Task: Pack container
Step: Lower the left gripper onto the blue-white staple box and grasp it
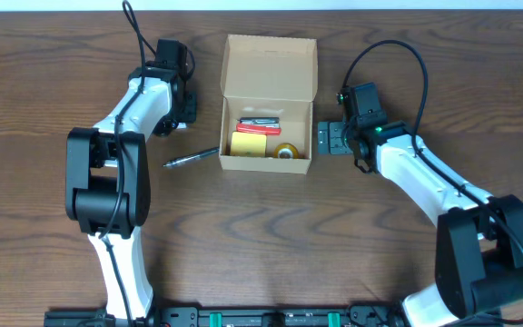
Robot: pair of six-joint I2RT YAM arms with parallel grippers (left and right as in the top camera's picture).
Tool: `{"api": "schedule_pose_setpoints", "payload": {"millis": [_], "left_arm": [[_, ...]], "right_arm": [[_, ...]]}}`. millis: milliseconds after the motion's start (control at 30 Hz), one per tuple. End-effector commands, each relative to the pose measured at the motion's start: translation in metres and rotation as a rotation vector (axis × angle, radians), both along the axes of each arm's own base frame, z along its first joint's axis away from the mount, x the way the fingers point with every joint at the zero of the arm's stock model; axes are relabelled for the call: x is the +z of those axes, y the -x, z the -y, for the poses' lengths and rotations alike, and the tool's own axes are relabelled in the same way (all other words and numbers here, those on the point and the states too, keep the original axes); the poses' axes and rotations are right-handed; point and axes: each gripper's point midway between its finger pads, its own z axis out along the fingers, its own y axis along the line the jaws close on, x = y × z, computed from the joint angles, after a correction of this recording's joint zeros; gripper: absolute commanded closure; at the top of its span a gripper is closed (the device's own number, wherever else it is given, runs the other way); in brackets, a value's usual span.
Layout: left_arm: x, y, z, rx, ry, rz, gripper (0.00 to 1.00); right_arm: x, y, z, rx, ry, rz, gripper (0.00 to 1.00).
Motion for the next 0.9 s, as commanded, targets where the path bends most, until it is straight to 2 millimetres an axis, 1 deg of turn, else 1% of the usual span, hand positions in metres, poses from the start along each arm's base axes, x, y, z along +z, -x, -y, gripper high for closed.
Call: {"api": "schedule_pose_setpoints", "payload": {"millis": [0, 67, 133, 267, 333, 400, 567, 767, 867], "left_arm": [[-0.0108, 0.0015, 0.0039, 0.002, 0.034, -0.026, 0.53], [-0.0111, 0.0020, 0.0059, 0.000, 0.045, -0.029, 0.54], [-0.0111, 0.0021, 0.0059, 0.001, 0.046, -0.029, 0.59], [-0.0115, 0.0037, 0.0059, 0.006, 0.047, -0.036, 0.60], [-0.0119, 0.0051, 0.0057, 0.009, 0.047, -0.041, 0.64], [-0.0121, 0.0061, 0.0057, 0.013, 0.048, -0.045, 0.65], [-0.0122, 0.0064, 0.0056, 0.013, 0.048, -0.046, 0.72], [-0.0121, 0.0061, 0.0055, 0.013, 0.047, -0.045, 0.72], [-0.0080, 0.0028, 0.0058, 0.013, 0.048, -0.036, 0.73]], "right_arm": [[-0.0039, 0.0005, 0.0037, -0.019, -0.003, -0.011, 0.01], [-0.0039, 0.0005, 0.0037, -0.019, -0.003, -0.011, 0.01], [-0.0039, 0.0005, 0.0037, -0.019, -0.003, -0.011, 0.01], [-0.0039, 0.0005, 0.0037, -0.019, -0.003, -0.011, 0.01], [-0.0039, 0.0005, 0.0037, -0.019, -0.003, -0.011, 0.01], [-0.0039, 0.0005, 0.0037, -0.019, -0.003, -0.011, 0.01], [-0.0039, 0.0005, 0.0037, -0.019, -0.003, -0.011, 0.01], [-0.0039, 0.0005, 0.0037, -0.019, -0.003, -0.011, 0.01], [-0.0039, 0.0005, 0.0037, -0.019, -0.003, -0.011, 0.01]]}}
